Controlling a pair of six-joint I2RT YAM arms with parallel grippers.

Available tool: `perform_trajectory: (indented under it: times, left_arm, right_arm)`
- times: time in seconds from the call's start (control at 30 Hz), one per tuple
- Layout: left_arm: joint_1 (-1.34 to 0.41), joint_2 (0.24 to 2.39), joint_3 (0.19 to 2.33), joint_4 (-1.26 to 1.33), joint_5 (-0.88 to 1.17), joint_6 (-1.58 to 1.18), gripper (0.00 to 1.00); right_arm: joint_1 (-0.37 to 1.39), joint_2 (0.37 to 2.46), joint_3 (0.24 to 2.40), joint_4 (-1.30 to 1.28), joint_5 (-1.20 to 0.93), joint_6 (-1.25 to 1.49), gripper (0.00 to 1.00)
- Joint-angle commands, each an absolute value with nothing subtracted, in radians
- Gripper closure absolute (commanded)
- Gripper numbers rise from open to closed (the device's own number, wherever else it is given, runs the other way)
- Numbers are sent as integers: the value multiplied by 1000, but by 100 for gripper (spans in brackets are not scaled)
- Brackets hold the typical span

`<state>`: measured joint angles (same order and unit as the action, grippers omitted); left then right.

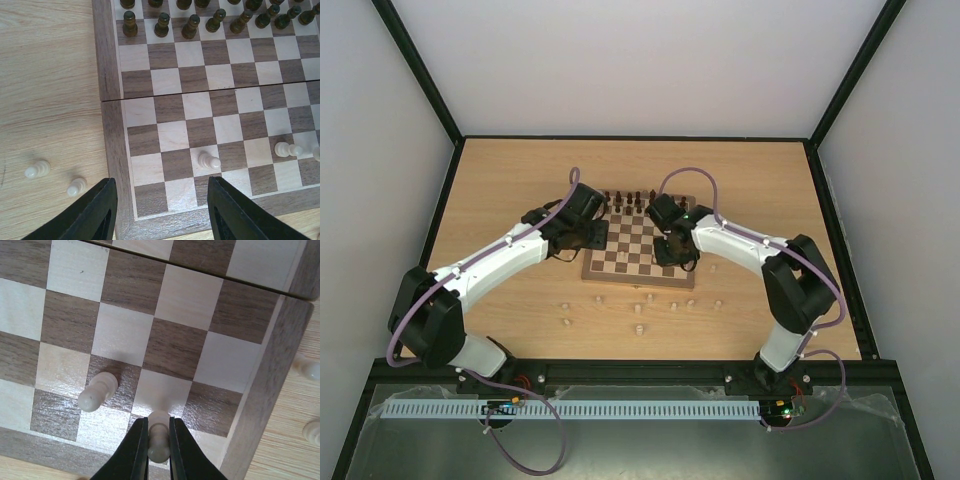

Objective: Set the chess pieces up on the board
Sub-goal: Place the chess piece on the chessboard, then pick up the chess piece at the center of the board.

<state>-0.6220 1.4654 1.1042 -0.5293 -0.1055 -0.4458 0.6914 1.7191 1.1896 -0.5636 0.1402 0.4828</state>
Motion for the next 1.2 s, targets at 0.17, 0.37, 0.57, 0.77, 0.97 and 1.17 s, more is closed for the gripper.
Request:
perform_trajectory:
  times: [0.17,0.37,0.57,0.77,0.97,1.17]
  left_arm:
    - [-612,1442,1094,-532,-117,-445,48]
    - [-608,1442,1095,-531,-114,-442,48]
    - [-608,1447,1097,-528,-110,-442,48]
    - [-608,1442,1095,-533,-111,-443,47]
    - [-606,1436,1096,-536,-114,-446,47]
    - [-607,1431,1094,-535,-111,-452,47]
  right_arm:
    - [694,1778,1232,-610,157,479,94]
    - [695,1783,1235,-613,167,478,84]
    - [695,1779,1244,-614,184,476,81]
    - [695,1777,1254,-621,190,476,78]
    - [683,1663,1223,-629,253,485,59]
    - [611,1545,1141,-636,259,474,56]
